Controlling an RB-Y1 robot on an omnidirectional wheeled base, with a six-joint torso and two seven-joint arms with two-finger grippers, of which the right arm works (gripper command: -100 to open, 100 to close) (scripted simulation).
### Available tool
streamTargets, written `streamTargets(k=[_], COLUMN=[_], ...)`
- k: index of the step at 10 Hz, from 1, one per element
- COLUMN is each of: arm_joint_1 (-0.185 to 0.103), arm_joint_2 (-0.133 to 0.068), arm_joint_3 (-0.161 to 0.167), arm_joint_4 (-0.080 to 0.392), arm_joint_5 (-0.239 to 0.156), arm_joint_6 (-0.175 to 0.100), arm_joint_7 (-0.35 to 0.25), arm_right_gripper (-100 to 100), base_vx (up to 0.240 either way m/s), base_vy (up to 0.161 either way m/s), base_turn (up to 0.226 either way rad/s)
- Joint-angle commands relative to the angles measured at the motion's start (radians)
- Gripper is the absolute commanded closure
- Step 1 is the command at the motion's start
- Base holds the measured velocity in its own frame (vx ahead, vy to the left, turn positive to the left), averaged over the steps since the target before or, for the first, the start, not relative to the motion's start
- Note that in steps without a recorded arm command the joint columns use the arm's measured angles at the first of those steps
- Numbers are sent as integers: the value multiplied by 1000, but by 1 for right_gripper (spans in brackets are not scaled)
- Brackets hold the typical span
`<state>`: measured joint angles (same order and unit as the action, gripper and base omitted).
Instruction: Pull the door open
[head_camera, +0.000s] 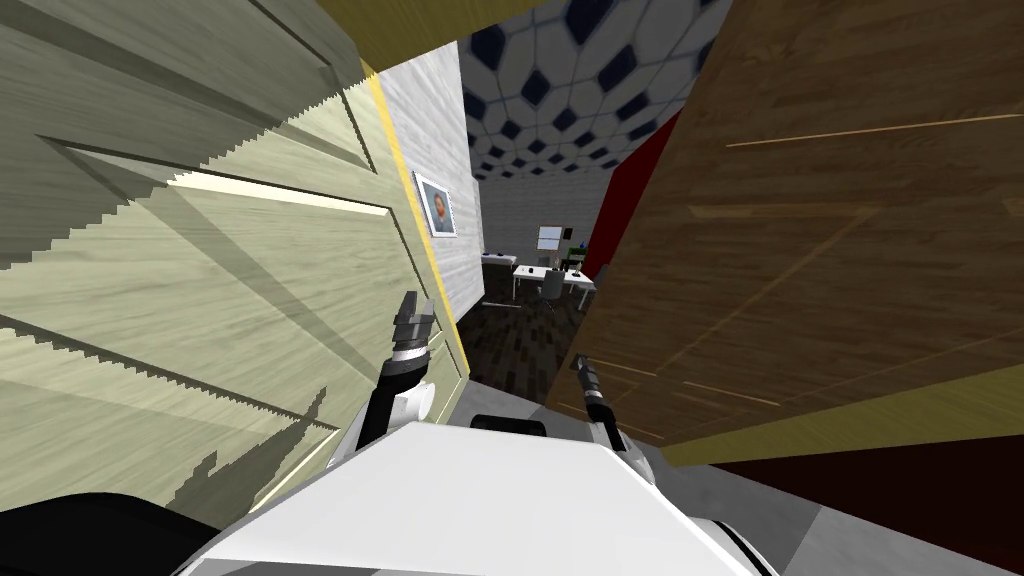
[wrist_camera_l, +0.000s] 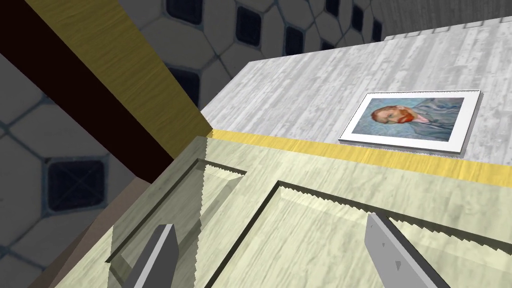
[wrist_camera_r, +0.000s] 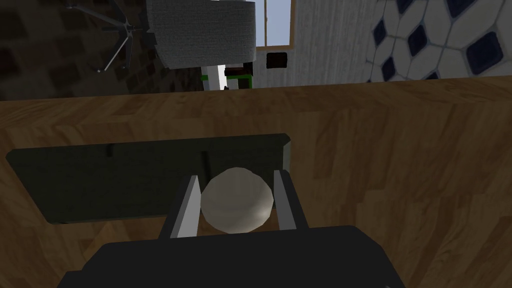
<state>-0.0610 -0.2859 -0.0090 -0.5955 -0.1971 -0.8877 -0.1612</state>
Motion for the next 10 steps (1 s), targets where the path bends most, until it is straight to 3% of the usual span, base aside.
streamTargets(k=[1,6,9,10], arm_joint_1=[2,11,16,10], arm_joint_2=[-5,-29,-43,-38], arm_joint_3=[12,74,109,100], arm_joint_4=[-4,-27,-39,-22], arm_joint_5=[7,43,62,57], arm_joint_6=[-1,-4,-6,-9], arm_joint_7=[-10,-60,-87,-78], arm_right_gripper=[100,100,100,100], base_vx=[-106,-206,-212,-102], base_vy=[-12,-30,-105,-46], base_turn=[44,58,70,32])
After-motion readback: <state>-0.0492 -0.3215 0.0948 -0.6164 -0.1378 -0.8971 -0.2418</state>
